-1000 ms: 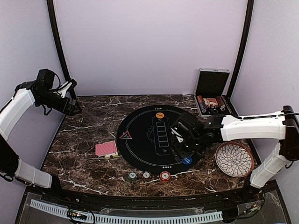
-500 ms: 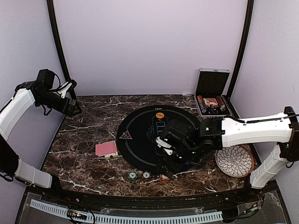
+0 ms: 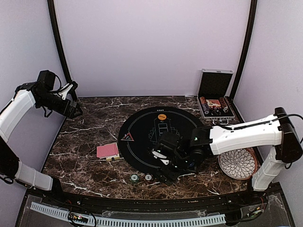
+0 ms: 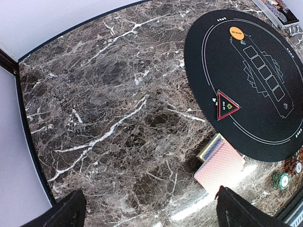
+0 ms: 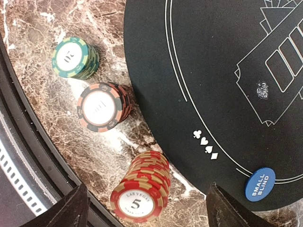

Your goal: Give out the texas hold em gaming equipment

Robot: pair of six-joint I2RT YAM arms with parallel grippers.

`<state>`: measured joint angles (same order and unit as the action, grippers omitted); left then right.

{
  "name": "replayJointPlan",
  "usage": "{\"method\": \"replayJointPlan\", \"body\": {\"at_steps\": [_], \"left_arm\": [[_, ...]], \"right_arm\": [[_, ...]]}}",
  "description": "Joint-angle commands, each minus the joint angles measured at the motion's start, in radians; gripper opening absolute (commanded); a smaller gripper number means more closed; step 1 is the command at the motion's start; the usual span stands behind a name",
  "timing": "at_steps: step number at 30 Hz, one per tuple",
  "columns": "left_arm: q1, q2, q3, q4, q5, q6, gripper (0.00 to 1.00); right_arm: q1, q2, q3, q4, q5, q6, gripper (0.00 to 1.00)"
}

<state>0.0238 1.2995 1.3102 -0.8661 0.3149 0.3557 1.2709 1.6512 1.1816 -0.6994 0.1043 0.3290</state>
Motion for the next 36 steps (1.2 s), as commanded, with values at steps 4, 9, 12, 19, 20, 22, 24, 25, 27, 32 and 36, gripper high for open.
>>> {"method": "replayJointPlan", "body": {"at_steps": [4, 9, 12, 19, 20, 22, 24, 25, 27, 32, 36], "left_arm": [[-0.002, -0.027, 0.023, -0.032, 0.009, 0.011, 0.99], [-0.002, -0.027, 0.024, -0.031, 0.009, 0.011, 0.99], [-0.002, -0.026, 0.027, -0.033, 0.01, 0.011, 0.99], [-0.002, -0.028, 0.029, -0.033, 0.008, 0.012, 0.99], [-0.002, -0.028, 0.029, -0.034, 0.007, 0.012, 0.99], [-0.002, -0.028, 0.029, -0.034, 0.006, 0.013, 0.99], [-0.002, -0.029, 0.029, -0.034, 0.006, 0.014, 0.99], [-0.002, -0.029, 0.029, -0.034, 0.005, 0.014, 0.99], [-0.002, -0.029, 0.028, -0.034, 0.004, 0.014, 0.99], [-0.002, -0.031, 0.029, -0.034, 0.005, 0.015, 0.99], [-0.002, -0.031, 0.029, -0.035, 0.005, 0.014, 0.99]], "right_arm": [[0.005, 0.032, -0.011, 0.029, -0.01, -0.014, 0.85], [0.005, 0.04, -0.028, 0.029, 0.004, -0.019, 0.84], [0.006, 0.044, -0.037, 0.035, 0.005, -0.019, 0.83], [0.005, 0.051, -0.043, 0.042, 0.001, -0.019, 0.77], [0.006, 0.053, -0.043, 0.042, 0.001, -0.019, 0.76], [0.006, 0.052, -0.04, 0.044, 0.002, -0.018, 0.73], [0.005, 0.054, -0.041, 0.043, 0.001, -0.019, 0.7], [0.005, 0.057, -0.042, 0.044, 0.001, -0.019, 0.69], [0.006, 0.06, -0.044, 0.044, 0.006, -0.019, 0.69], [0.005, 0.059, -0.033, 0.037, 0.016, -0.021, 0.67], [0.005, 0.067, -0.035, 0.035, 0.019, -0.025, 0.68]]}}
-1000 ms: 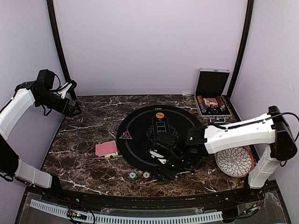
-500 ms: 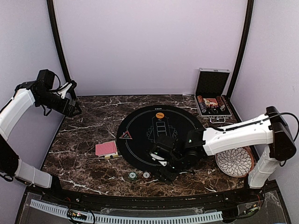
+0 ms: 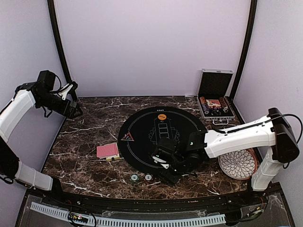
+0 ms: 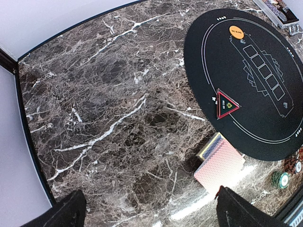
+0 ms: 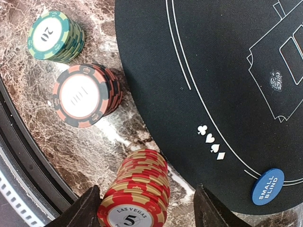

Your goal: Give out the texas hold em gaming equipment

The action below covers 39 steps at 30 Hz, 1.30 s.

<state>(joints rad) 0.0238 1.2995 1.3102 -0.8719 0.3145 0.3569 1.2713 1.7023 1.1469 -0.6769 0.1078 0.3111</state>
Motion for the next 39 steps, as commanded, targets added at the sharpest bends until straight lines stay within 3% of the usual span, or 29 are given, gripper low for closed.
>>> {"method": "replayJointPlan", "body": {"at_steps": [1, 9, 19, 28, 39], "left_arm": [[-0.002, -0.032, 0.029, -0.029, 0.006, 0.013, 0.99], [-0.002, -0.034, 0.029, -0.031, 0.0, 0.018, 0.99], [-0.002, -0.034, 0.026, -0.032, 0.001, 0.019, 0.99], [-0.002, -0.034, 0.024, -0.032, 0.002, 0.018, 0.99], [-0.002, -0.036, 0.023, -0.032, 0.005, 0.016, 0.99]], "right_arm": [[0.005, 0.014, -0.001, 0.014, 0.016, -0.005, 0.66], [0.006, -0.003, 0.015, 0.004, 0.025, -0.004, 0.48], [0.005, -0.047, 0.06, -0.052, 0.034, 0.003, 0.4], [-0.002, -0.054, 0.118, -0.077, 0.05, 0.012, 0.21], [-0.248, 0.049, 0.348, -0.059, 0.128, 0.021, 0.18]]}}
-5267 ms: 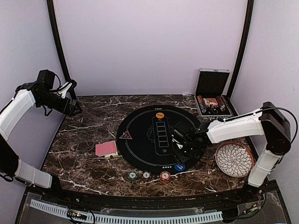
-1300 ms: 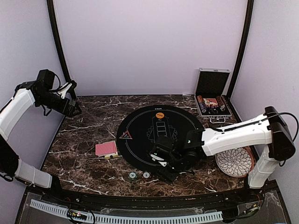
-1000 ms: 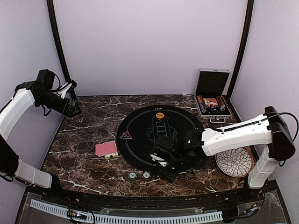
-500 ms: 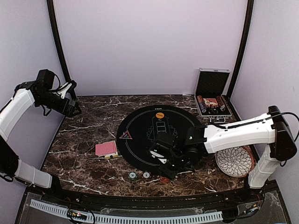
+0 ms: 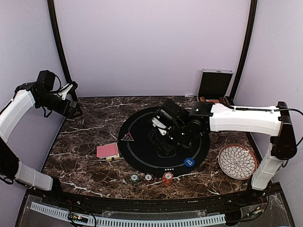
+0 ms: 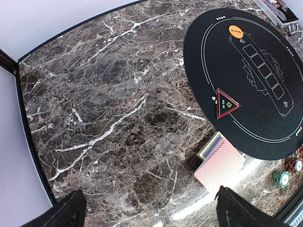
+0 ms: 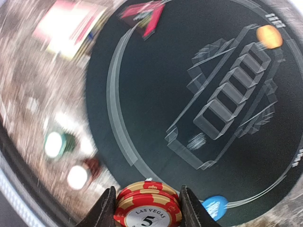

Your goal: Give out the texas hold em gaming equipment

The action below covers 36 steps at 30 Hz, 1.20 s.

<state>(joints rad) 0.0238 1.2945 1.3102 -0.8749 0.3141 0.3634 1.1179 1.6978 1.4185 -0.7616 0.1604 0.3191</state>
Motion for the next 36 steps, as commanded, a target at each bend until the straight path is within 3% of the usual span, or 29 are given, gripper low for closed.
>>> {"method": "replayJointPlan", "body": {"at_steps": [1, 7, 12, 28, 36], "left_arm": [[-0.002, -0.031, 0.023, -0.029, 0.006, 0.01, 0.99], [-0.002, -0.03, 0.028, -0.031, 0.01, 0.012, 0.99], [-0.002, -0.037, 0.02, -0.028, 0.011, 0.018, 0.99], [-0.002, -0.049, 0.009, -0.024, 0.008, 0.028, 0.99], [-0.002, -0.054, 0.011, -0.025, 0.005, 0.028, 0.99]], "right_arm": [[-0.125, 0.076, 0.092, 0.043, 0.083, 0.011, 0.18], [-0.303, 0.217, 0.207, 0.107, 0.092, -0.003, 0.18], [-0.381, 0.365, 0.315, 0.124, 0.096, -0.031, 0.17], [-0.484, 0.669, 0.545, 0.125, 0.077, -0.063, 0.22], [-0.486, 0.72, 0.571, 0.122, 0.091, -0.076, 0.46]]}}
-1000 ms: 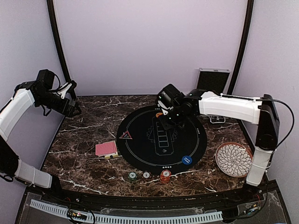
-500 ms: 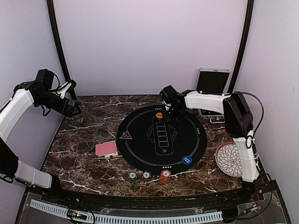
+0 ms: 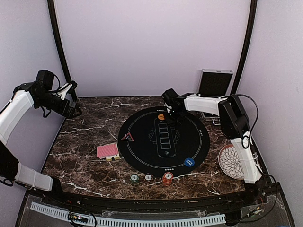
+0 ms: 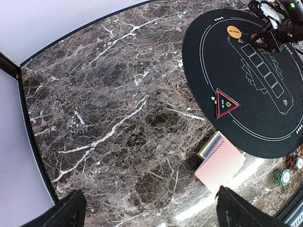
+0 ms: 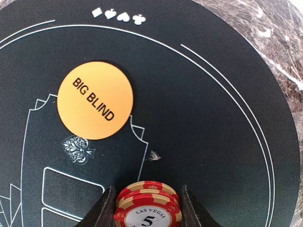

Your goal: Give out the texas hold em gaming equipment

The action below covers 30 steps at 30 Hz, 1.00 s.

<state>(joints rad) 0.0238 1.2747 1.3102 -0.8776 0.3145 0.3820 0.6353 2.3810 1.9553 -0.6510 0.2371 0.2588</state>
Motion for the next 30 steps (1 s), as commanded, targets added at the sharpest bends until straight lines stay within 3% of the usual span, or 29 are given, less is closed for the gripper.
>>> {"method": "replayJointPlan", "body": {"at_steps": [1, 5, 13, 21, 30], "left_arm": [[-0.002, -0.034, 0.011, -0.023, 0.005, 0.009, 0.99], [-0.002, -0.034, 0.013, -0.024, 0.004, 0.009, 0.99], [-0.002, -0.034, 0.022, -0.031, -0.001, 0.009, 0.99], [-0.002, -0.034, 0.025, -0.031, -0.009, 0.011, 0.99], [-0.002, -0.037, 0.032, -0.037, -0.026, 0.014, 0.99]], "right_arm": [[-0.003, 0.04, 0.04, 0.006, 0.018, -0.016, 0.5], [-0.003, 0.023, 0.052, -0.007, 0.025, -0.017, 0.61], [0.058, -0.165, -0.015, -0.004, 0.052, -0.042, 0.65], [0.246, -0.462, -0.306, -0.012, 0.034, -0.03, 0.72], [0.473, -0.716, -0.652, -0.042, -0.082, 0.042, 0.88]]}}
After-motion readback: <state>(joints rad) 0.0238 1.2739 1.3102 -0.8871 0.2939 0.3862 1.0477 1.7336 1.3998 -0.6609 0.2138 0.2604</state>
